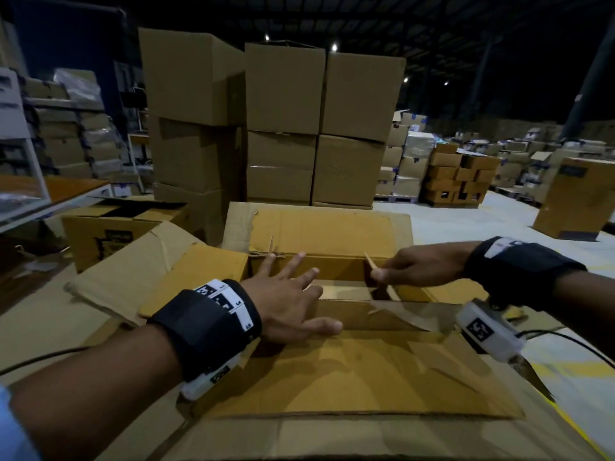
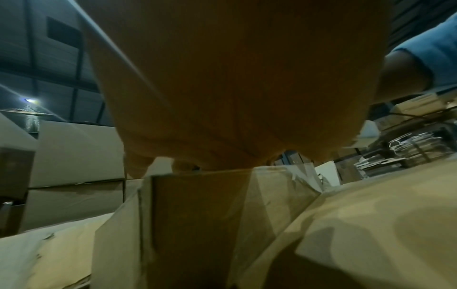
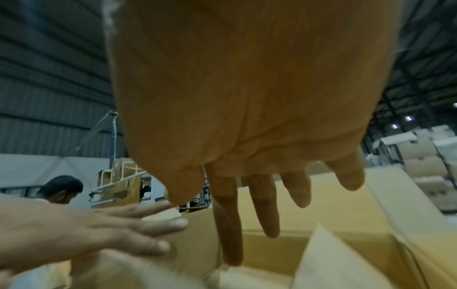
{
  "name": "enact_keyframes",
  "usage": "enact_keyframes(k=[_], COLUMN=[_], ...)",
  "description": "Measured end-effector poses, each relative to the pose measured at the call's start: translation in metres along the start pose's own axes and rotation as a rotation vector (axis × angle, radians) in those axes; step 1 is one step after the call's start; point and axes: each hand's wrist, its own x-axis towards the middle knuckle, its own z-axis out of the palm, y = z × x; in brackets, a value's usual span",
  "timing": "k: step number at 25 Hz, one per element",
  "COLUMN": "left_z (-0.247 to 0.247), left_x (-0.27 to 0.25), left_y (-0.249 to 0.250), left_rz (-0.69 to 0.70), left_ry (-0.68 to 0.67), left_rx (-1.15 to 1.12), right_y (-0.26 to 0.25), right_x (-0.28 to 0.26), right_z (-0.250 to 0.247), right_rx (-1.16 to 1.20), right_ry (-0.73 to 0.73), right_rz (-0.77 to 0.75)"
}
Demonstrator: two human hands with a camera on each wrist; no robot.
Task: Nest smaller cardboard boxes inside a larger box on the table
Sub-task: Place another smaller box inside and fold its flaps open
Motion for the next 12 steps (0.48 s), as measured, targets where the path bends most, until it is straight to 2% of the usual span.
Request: enact_keyframes(k=[4,7,12], left_z=[0.002,0.005,0.014], left_x=[-0.006,-0.007,-0.002], left_y=[0.004,0.004,-0.001], left_rz=[-0.020,-0.004,0.007], left_ry=[-0.022,-0.008,0.032], left_rx=[-0.071,-0.086,-0.080], right_y=[-0.020,-0.037,-0.053], right_x=[0.025,0.050,0.087], right_z=[-0.019,-0.016,-0.010], right_rx=[-0.203,-0.288,-0.297], right_ry=[0.076,0.009,-0.107], right_rz=[-0.045,-0.105,-0.245])
